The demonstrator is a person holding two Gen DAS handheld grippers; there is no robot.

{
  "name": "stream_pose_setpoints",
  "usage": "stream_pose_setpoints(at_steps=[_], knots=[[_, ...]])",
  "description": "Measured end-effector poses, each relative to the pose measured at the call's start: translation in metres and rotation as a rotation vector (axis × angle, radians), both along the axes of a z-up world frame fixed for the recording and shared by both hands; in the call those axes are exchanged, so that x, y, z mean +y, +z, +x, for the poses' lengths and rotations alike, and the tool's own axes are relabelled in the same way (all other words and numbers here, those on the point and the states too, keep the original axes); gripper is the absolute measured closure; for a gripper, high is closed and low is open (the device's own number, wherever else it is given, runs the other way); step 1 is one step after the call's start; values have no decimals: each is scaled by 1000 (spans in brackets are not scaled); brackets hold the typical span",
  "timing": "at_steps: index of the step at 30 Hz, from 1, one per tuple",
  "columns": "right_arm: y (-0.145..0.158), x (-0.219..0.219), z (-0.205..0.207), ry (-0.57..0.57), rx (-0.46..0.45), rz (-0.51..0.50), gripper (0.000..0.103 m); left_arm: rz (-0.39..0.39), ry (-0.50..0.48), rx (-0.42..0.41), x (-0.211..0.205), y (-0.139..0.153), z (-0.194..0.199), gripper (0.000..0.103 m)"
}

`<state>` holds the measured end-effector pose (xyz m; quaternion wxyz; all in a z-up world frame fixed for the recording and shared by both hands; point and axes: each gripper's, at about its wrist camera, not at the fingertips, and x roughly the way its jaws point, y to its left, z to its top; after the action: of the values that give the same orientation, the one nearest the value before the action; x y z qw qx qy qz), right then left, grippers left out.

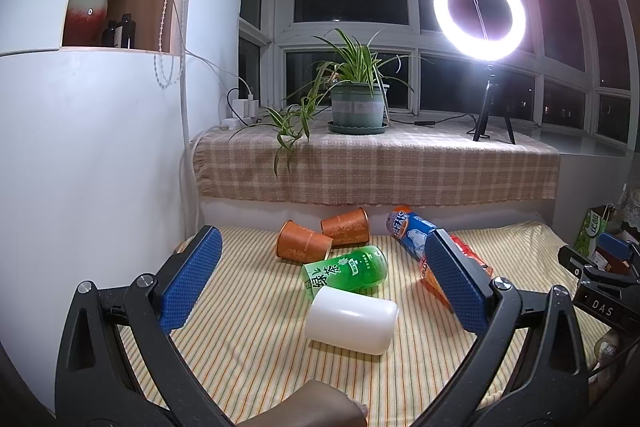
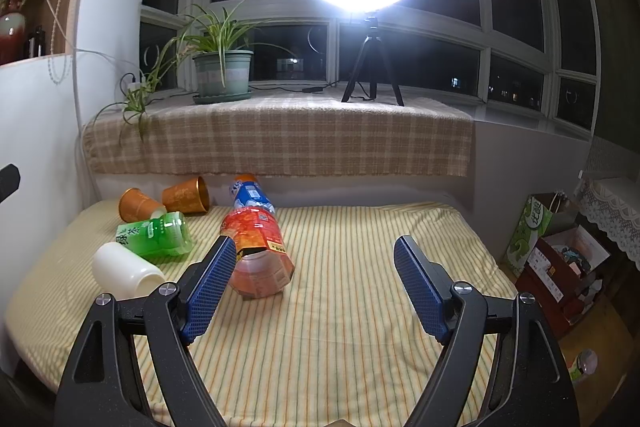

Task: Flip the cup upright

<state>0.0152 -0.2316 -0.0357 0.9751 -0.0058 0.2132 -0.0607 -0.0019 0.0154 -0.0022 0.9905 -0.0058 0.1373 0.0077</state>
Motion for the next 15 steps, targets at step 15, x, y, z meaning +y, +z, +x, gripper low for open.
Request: stream_pose_setpoints(at_steps=[15], knots=[[-1, 1, 0, 0, 3, 2, 22, -1, 0, 2, 1, 0, 1, 0]])
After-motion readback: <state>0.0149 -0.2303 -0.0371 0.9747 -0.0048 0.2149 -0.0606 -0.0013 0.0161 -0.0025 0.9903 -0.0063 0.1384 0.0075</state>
